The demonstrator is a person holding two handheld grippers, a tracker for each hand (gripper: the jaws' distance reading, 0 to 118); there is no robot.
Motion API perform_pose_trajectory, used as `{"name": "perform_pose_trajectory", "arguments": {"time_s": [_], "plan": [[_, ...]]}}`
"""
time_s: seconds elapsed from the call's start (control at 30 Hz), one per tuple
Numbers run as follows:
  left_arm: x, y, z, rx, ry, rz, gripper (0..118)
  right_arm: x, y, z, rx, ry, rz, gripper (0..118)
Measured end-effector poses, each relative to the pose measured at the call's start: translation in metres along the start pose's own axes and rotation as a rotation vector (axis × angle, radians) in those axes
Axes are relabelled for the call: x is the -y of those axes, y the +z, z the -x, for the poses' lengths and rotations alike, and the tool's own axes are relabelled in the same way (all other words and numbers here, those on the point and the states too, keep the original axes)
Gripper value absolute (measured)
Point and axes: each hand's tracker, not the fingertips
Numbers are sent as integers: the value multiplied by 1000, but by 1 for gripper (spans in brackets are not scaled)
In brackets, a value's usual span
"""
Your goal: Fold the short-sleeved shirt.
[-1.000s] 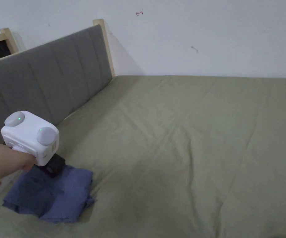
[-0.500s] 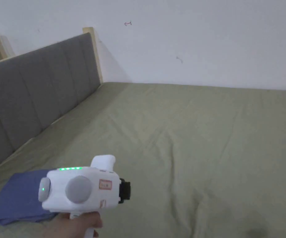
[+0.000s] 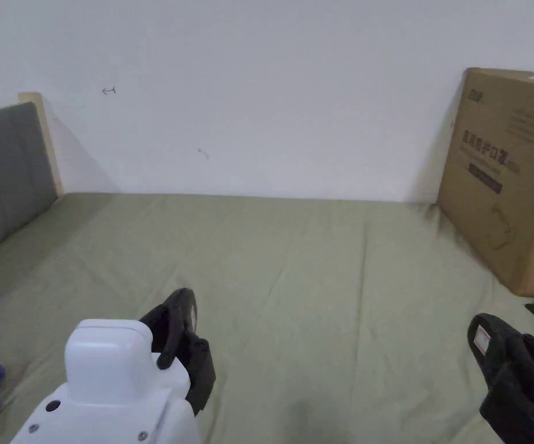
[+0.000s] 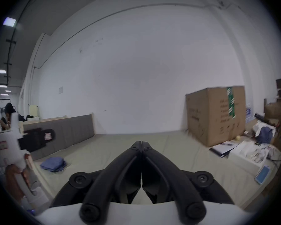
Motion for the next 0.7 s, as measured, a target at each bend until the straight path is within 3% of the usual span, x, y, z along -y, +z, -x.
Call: {"name": "perform_pose_trajectory", "arguments": {"time_s": [0.13,0.47,0.53,0.57,0.63,0.67,0.7], "plan": [[-4,29,-13,-38,-69,-99,0,0,11,3,33,39,-12,0],[-1,43,-19,-66,-68,-19,0,6,28,4,84,84,22,3],[0,43,-22,-74,-85,-3,13,7,28,3,90,87,36,29],[0,42,-22,-62,-88,3,25,7,28,3,94,88,43,43],[-1,41,-22,-24,-76,11,86,5,27,4,115,83,49,82],[-3,39,-22,-10,-66,21,110,4,27,4,125,79,52,94],[-3,38,-22,-4,-56,20,118,3,28,4,130,76,48,104]]}}
